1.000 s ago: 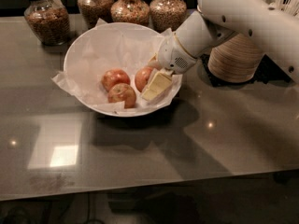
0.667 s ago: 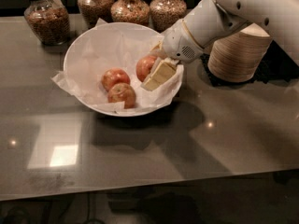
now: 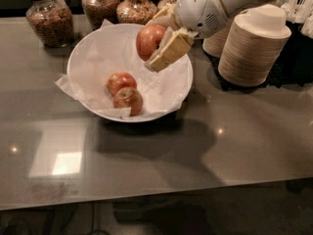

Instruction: Pick apple from white bowl

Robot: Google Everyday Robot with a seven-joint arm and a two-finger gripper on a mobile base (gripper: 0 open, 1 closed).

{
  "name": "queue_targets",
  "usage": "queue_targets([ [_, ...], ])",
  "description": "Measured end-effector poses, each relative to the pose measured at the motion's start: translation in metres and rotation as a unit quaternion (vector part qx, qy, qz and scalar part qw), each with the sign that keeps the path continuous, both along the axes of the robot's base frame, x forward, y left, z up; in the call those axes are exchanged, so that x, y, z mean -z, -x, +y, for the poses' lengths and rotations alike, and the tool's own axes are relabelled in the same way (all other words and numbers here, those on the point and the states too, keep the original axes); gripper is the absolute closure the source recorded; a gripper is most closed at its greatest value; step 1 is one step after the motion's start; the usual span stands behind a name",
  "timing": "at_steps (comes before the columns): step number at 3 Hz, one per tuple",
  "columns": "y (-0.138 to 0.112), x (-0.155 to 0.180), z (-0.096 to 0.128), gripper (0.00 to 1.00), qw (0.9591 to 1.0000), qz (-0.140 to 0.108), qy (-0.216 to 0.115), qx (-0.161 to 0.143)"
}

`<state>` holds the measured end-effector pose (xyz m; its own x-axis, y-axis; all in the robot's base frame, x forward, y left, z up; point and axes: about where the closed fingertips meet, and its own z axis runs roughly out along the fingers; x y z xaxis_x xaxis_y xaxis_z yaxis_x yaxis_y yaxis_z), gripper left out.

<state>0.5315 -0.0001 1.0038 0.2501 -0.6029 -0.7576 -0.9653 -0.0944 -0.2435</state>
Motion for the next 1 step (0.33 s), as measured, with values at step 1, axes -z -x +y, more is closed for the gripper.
queue_targets([
  [1,0.0000,0.0000,0.0000,1.00,1.0000,0.000,0.000,0.000],
])
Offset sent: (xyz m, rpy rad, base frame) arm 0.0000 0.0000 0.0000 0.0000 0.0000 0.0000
